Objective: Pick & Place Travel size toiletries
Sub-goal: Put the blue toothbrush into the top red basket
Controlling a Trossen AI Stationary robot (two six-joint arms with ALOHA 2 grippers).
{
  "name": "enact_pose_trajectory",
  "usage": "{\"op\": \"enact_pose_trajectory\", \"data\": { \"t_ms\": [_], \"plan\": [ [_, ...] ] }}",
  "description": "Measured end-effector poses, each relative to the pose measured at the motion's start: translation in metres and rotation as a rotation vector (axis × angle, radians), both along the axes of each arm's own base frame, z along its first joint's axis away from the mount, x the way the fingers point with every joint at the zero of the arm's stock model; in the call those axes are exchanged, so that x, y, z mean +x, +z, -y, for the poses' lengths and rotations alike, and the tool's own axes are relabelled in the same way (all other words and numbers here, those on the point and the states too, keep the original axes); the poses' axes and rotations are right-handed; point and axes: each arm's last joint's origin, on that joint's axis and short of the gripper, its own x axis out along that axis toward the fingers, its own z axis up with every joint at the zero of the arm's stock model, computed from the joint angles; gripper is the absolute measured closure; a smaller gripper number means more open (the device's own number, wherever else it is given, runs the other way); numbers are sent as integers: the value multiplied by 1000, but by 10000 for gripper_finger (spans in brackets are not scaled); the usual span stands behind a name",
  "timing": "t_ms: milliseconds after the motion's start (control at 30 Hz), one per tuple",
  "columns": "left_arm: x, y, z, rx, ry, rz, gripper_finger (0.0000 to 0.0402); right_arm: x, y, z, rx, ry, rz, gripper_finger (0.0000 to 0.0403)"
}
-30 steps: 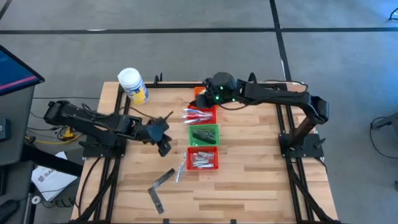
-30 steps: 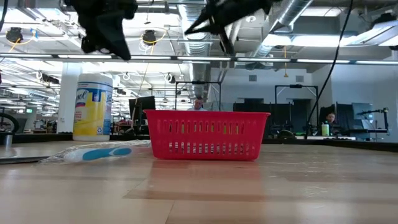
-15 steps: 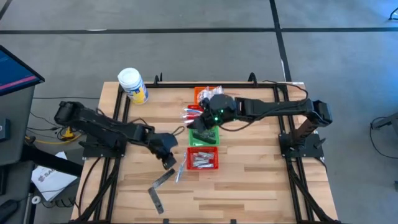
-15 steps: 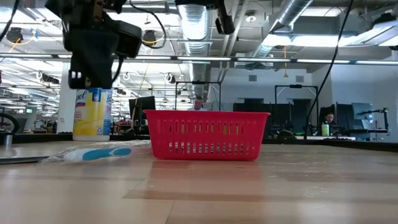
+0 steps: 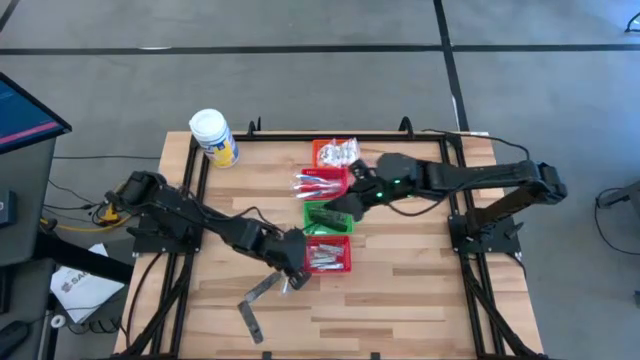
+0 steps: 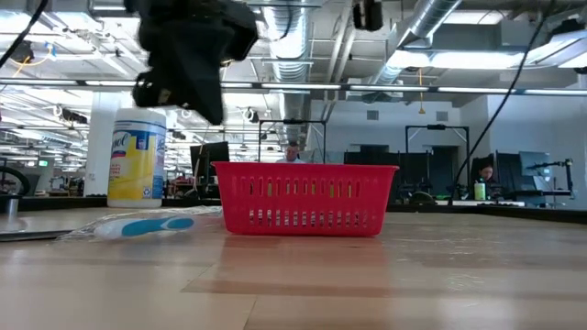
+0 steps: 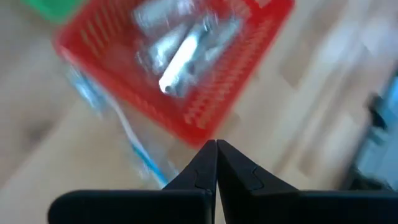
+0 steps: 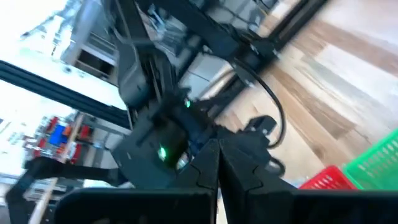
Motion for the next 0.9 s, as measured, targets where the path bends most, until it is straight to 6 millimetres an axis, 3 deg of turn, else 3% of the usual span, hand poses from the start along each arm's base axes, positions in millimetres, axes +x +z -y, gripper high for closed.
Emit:
{"op": "enact_pose_trajectory", "data": {
  "t_ms": [200, 533, 767, 900],
  "plan": [
    [9, 2, 13, 165, 114, -36, 401, -32, 2, -2, -19, -49, 86, 403],
    [-7, -5, 41, 125, 191, -73, 401, -70, 11, -14, -16, -96, 221, 403],
    [-8, -23, 28, 40, 219, -176, 397, -71, 8, -27, -29, -89, 225, 403],
    [-4, -26, 21, -22, 231, -183, 367, -65, 4, -33, -28, -69, 215, 403]
  ]
}}
